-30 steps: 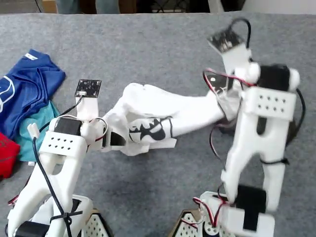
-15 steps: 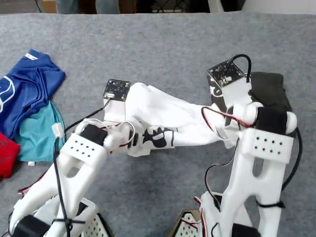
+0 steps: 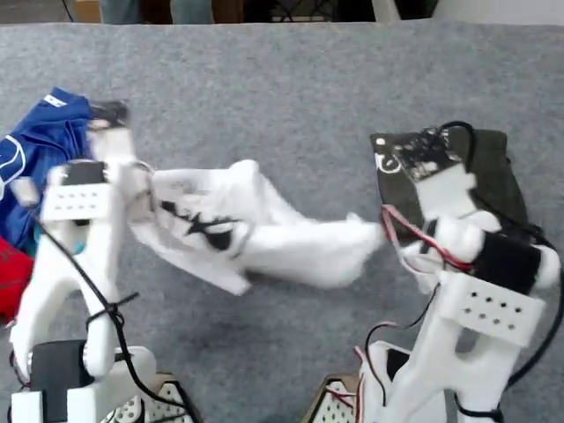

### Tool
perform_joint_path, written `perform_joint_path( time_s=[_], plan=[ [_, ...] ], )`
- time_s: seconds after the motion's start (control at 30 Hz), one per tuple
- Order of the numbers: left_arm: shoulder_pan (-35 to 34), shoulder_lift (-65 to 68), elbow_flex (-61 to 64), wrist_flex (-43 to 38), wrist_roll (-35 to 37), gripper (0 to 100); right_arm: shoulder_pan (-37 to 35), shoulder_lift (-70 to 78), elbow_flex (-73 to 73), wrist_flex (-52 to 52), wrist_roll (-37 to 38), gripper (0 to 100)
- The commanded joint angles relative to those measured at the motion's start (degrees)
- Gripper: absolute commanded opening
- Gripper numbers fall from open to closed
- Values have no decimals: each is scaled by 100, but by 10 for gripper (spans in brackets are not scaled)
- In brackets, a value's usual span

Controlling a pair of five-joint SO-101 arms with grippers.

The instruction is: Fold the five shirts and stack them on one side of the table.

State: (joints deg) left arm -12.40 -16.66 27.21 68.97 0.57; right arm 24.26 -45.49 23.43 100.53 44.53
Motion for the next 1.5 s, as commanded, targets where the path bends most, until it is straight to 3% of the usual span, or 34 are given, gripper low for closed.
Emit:
perform_joint_path(
  time_s=[0.0,0.17,0.3,0.4,0.5,0.67,0.77,0.87,1.07,1.3,1.47],
  plan=[
    [-488,-62,-673,185,-360,29,1090,-101,-13,53,782,14],
    [-875,-53,-1569,756,-774,29,2409,-84,-13,53,2048,14],
    [-875,0,-2062,1143,-1090,29,2462,-75,57,62,2312,15],
    [-884,0,-2044,1187,-1319,29,1802,-101,356,70,2048,43],
    [-884,-35,-1763,1178,-1477,29,730,-101,541,62,1029,174],
    [-910,-9,-699,1090,-1688,29,-2321,4,611,0,-818,387],
    [-945,-70,462,360,-1653,29,-4273,418,681,-492,-2075,403],
    [-1156,-70,1262,-185,-1635,29,-5354,1235,620,-1310,-2681,381],
    [-1895,-9,1789,-862,-1635,29,-5881,3433,-462,-2558,-2989,332],
    [-2246,-9,2246,-1451,-1644,29,-5987,5991,-3635,-2541,-3613,311],
    [-2246,-9,2633,-1873,-1644,29,-6426,7609,-5692,-1846,-3648,311]
  ],
)
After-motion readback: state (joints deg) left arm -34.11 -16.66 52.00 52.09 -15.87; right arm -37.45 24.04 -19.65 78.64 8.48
